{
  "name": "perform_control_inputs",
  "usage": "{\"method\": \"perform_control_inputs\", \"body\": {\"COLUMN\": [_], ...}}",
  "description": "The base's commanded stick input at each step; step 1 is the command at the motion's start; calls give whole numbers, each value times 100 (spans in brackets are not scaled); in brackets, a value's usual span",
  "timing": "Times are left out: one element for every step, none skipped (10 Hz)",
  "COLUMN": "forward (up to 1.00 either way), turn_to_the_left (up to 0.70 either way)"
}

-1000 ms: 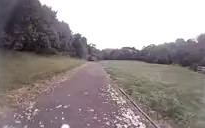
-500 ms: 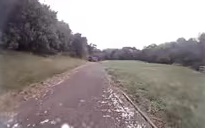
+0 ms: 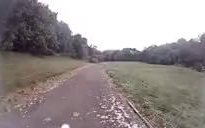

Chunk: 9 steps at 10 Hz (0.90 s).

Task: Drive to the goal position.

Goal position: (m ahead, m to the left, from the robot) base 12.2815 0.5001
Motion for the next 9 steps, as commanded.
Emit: {"method": "perform_control_inputs", "body": {"forward": [70,70,70,70,70,70,70,70,70], "turn_to_the_left": [0,0,0,0,0,0,0,0,0]}}
